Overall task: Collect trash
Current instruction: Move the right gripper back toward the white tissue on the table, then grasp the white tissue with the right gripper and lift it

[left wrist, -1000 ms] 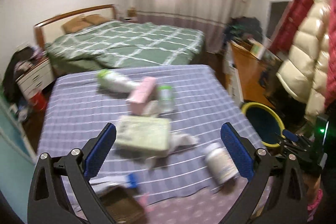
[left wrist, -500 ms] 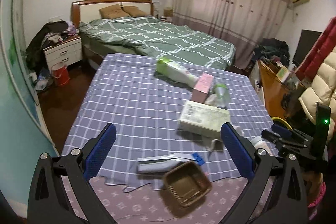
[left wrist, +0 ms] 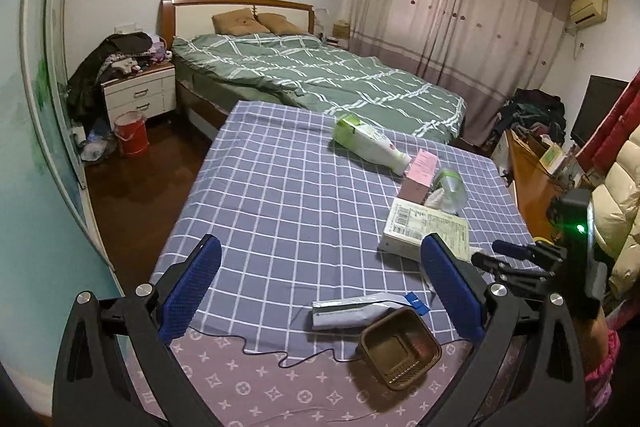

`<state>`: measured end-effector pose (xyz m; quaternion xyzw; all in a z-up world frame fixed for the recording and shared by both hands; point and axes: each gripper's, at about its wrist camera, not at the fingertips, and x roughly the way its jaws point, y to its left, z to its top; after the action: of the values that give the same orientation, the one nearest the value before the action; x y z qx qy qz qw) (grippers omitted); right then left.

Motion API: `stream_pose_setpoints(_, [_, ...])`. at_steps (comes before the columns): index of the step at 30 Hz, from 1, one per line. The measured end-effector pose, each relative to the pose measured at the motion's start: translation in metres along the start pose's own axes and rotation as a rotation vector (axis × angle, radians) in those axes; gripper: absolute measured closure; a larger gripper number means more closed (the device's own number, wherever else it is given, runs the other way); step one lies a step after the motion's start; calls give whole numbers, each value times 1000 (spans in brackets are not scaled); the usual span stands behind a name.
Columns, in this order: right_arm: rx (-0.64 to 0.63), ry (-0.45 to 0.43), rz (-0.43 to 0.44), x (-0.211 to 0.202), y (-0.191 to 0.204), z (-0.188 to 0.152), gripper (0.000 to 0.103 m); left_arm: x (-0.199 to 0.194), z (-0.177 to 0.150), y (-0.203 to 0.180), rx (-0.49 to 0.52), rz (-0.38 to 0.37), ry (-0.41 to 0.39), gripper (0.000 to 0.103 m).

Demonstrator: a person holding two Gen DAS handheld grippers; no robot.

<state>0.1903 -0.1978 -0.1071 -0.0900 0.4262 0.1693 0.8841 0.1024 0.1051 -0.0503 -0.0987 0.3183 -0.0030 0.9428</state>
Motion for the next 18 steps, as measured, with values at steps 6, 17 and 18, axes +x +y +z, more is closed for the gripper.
stream_pose_setpoints(6, [-14,89,-28,30,-16,2,51,7,-4,-9,13,-21,18,5])
stream_pose_setpoints(17, [-47,151,29,47,-5,3,98,13,-7,-16,12,-39,32,5])
stream_pose_setpoints(18, [-48,147,27,47,-4,3,99,13,-8,-16,11,-41,32,5])
